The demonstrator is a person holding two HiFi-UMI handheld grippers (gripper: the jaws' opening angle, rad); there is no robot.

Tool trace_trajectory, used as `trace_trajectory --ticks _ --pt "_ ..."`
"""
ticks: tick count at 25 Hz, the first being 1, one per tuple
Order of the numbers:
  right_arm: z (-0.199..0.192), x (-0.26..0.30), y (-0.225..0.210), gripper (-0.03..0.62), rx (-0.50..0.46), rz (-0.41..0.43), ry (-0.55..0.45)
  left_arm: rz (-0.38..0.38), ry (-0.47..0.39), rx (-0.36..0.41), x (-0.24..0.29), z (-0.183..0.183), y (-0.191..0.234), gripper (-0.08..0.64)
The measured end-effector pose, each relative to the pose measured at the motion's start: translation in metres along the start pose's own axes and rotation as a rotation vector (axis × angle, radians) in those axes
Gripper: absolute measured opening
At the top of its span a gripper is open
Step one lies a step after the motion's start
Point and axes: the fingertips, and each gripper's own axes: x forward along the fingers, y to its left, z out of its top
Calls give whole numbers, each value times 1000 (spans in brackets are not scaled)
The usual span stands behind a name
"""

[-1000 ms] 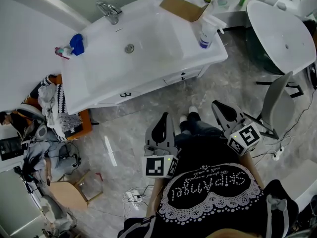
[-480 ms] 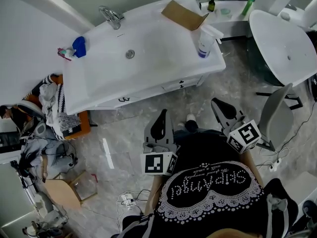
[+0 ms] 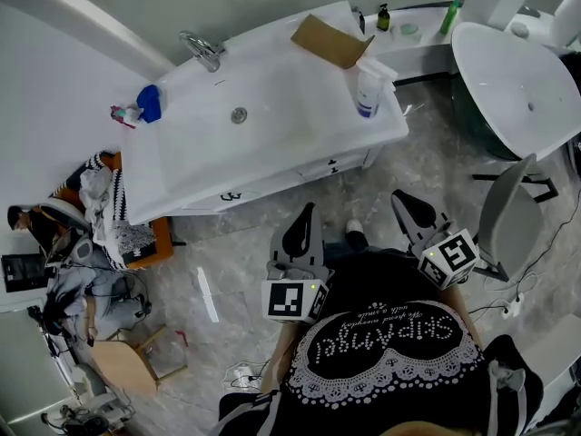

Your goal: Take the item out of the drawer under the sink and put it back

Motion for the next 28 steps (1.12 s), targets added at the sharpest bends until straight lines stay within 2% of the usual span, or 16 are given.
trace_trajectory --ticks 8,16,23,28 --pt "2 -2 -5 20 -11 -91 -32 -100 0 1 16 6 -1 6" --pt "2 9 16 20 8 -164 -40 -168 8 2 10 15 18 6" --pt "0 38 43 20 -8 -193 -31 -161 19 11 -6 22 65 6" --pt "-27 57 41 20 -10 -235 15 -137 38 -17 -22 12 94 6"
